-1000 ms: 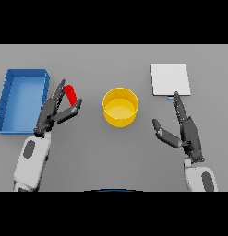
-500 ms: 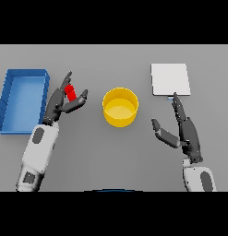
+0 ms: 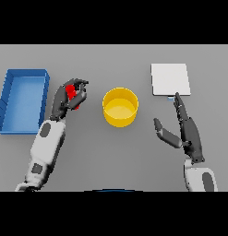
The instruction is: Pick up the red beaker and tilt it to pour out 1 green nut into yellow bowl. Pick up the yellow bowl and place it on the metallic measuring scale.
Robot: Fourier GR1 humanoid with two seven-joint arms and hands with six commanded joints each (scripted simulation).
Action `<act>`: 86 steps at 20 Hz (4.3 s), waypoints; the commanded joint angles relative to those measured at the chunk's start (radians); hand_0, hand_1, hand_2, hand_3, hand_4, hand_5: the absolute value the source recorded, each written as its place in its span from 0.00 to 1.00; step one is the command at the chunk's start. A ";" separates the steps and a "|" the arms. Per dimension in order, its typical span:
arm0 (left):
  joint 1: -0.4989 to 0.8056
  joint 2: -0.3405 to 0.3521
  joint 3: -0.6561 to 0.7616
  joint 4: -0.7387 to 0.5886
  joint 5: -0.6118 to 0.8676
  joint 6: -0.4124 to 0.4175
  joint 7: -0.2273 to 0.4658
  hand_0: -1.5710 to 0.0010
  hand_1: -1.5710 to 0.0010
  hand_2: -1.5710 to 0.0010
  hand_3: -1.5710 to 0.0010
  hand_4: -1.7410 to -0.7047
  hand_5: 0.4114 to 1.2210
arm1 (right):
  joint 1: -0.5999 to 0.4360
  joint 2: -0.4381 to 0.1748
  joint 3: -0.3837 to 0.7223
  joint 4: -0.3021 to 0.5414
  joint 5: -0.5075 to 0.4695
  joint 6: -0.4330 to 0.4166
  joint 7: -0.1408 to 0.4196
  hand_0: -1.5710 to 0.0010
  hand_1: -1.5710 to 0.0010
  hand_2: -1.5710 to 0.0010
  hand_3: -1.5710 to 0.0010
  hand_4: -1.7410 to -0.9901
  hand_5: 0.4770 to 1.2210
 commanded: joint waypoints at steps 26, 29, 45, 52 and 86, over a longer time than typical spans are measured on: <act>-0.060 0.132 -0.132 -0.178 -0.041 -0.099 0.081 0.01 0.01 0.01 0.01 0.01 0.89 | -0.012 -0.011 0.007 0.011 0.046 -0.022 -0.031 1.00 1.00 1.00 1.00 0.71 0.25; -0.101 0.184 -0.213 -0.187 -0.134 -0.110 0.145 0.00 0.00 0.00 0.00 0.01 0.88 | -0.012 -0.010 0.009 0.014 0.050 -0.020 -0.006 1.00 1.00 1.00 1.00 0.73 0.24; -0.400 0.282 -0.688 -0.096 -0.707 -0.352 0.277 0.00 0.00 0.00 0.12 0.03 0.99 | -0.007 0.011 0.006 0.000 0.010 -0.003 0.034 1.00 1.00 1.00 1.00 0.73 0.26; -0.526 0.277 -0.835 -0.012 -0.856 -0.431 0.155 0.00 0.00 0.00 0.09 0.02 1.00 | 0.016 0.022 0.000 -0.005 -0.003 -0.009 0.004 1.00 1.00 1.00 1.00 0.69 0.19; -1.140 0.390 -0.769 0.444 -1.046 -0.391 0.043 0.00 0.00 0.00 0.03 0.01 1.00 | -0.023 0.032 0.007 0.025 0.009 -0.018 -0.039 1.00 1.00 1.00 1.00 0.85 0.13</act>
